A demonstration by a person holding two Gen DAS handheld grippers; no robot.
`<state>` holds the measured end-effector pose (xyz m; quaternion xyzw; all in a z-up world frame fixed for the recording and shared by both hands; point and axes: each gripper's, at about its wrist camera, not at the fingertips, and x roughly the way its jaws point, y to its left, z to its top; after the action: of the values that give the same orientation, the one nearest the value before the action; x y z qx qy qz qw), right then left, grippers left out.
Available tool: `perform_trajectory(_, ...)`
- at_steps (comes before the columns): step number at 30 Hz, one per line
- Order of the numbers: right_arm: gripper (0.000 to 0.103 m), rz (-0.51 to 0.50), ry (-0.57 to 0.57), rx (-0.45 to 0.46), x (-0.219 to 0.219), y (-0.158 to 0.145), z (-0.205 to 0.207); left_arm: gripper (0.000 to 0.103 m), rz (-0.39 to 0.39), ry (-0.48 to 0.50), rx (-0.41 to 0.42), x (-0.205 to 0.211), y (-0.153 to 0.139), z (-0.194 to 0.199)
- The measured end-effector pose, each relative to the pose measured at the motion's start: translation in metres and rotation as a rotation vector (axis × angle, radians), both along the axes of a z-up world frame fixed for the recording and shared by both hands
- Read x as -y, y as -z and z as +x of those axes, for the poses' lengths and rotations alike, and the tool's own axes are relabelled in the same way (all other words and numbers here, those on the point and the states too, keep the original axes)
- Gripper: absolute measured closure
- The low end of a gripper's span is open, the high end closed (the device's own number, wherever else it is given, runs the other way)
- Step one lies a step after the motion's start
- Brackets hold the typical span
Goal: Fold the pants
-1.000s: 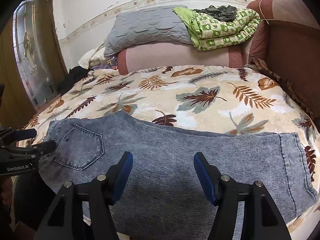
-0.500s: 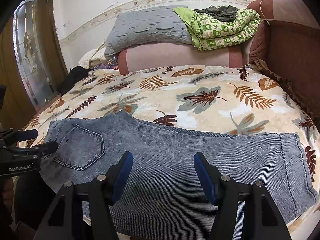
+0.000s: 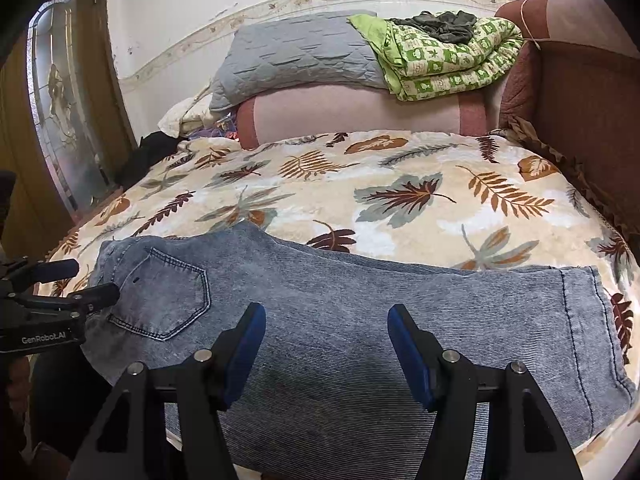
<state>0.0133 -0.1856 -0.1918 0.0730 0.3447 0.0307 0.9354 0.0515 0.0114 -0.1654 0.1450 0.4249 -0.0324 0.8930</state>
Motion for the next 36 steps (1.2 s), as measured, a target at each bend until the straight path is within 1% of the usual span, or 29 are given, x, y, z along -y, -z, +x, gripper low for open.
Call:
perform_trajectory(12, 0.036, -0.005, -0.002, -0.011, -0.001, 0.001, 0.002, 0.022, 0.013, 0.018, -0.004, 0.008, 0.003, 0.002)
perform_trajectory(16, 0.036, -0.012, 0.023, -0.030, 0.003, 0.002, 0.005, 0.022, 0.029, 0.029, -0.004, 0.015, 0.003, 0.001)
perform_trajectory(20, 0.036, -0.037, 0.072, -0.056, 0.011, 0.005, 0.007, 0.022, 0.040, 0.040, -0.004, 0.021, 0.003, 0.000)
perform_trajectory(28, 0.036, -0.010, 0.113, -0.082, 0.027, 0.009, 0.008, 0.022, 0.057, 0.065, -0.005, 0.034, 0.004, -0.004)
perform_trajectory(36, 0.036, -0.011, 0.136, -0.096, 0.036, 0.011, 0.006, 0.022, 0.073, 0.096, 0.004, 0.047, 0.001, -0.012)
